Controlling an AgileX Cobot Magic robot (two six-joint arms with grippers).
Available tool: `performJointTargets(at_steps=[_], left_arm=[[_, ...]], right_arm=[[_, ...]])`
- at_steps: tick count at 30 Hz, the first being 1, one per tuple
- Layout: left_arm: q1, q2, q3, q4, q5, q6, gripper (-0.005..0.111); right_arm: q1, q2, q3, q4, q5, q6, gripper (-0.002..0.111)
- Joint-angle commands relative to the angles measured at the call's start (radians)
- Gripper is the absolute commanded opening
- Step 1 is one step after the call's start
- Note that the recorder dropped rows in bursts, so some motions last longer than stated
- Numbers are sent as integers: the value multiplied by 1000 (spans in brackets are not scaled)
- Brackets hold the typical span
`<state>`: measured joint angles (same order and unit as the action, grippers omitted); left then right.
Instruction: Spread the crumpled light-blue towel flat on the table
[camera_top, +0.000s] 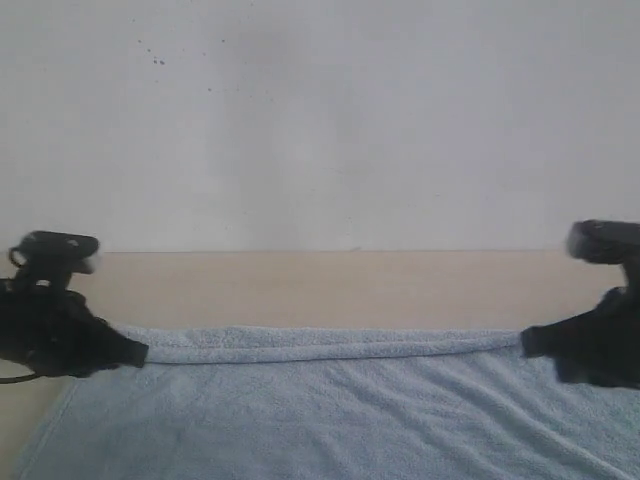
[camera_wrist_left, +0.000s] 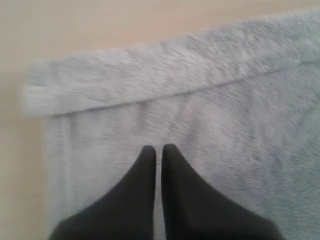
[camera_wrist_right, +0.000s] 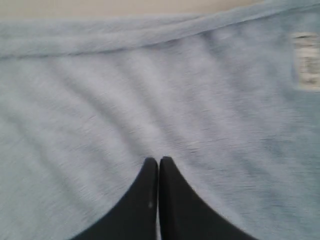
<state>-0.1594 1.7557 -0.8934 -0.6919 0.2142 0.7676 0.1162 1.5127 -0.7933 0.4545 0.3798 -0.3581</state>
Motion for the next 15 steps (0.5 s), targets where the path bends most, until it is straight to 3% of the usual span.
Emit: performJointTargets(at_steps=[1, 2, 4, 8, 10, 15], left_arm=[[10, 207, -242, -164, 427, 220, 4], [14, 222, -264, -173, 431, 225, 4], [76, 246, -279, -132, 297, 184, 4], [183, 295, -279, -183, 332, 184, 4], [197, 318, -279, -216, 333, 205, 4], [197, 338, -279, -512, 319, 505, 4]], right_arm=[[85, 101, -94, 421, 215, -509, 0], [90, 103, -109, 420, 228, -504, 0], [92, 105, -114, 435, 245, -500, 0], [92, 150, -114, 561, 303, -607, 0], [92, 185, -114, 601, 330, -641, 0], [92, 194, -114, 608, 335, -645, 0]])
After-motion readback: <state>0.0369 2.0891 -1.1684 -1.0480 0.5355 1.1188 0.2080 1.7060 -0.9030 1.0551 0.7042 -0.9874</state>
